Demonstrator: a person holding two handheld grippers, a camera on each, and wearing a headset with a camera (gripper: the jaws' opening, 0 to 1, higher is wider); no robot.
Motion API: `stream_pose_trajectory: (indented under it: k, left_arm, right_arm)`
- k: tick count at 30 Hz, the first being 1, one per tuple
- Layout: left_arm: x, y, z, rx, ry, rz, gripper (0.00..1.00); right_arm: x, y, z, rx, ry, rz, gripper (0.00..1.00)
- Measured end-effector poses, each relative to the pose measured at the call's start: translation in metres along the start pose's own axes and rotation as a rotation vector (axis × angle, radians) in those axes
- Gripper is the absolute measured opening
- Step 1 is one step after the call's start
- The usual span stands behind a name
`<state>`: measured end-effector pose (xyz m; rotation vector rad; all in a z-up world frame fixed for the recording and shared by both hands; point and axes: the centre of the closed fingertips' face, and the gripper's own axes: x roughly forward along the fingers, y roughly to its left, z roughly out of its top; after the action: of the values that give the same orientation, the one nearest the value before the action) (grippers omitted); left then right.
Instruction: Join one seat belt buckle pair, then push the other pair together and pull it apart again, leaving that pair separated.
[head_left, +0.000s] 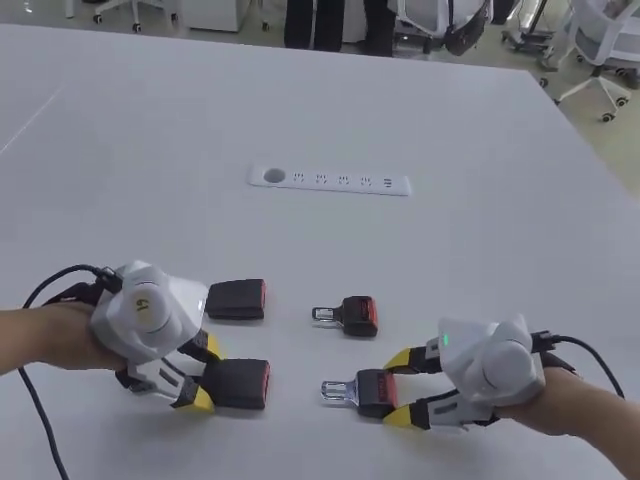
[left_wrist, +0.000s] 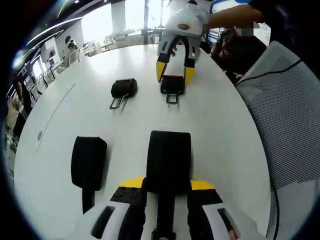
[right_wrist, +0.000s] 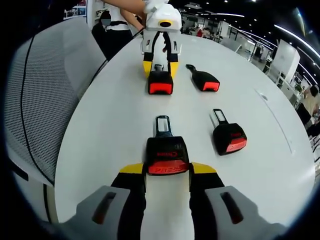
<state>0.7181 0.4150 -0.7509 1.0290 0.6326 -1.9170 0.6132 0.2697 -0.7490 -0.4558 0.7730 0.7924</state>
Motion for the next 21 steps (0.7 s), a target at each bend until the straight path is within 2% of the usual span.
stream_pose_trajectory:
  k: [21]
  left_arm:
    - [-0.0002,0.0005,0.0000,-0.014,0.013,0.002,0.32]
  right_arm:
    - [0.0024,-0.0019,0.0066,0.012,0.002,0.009,0.30]
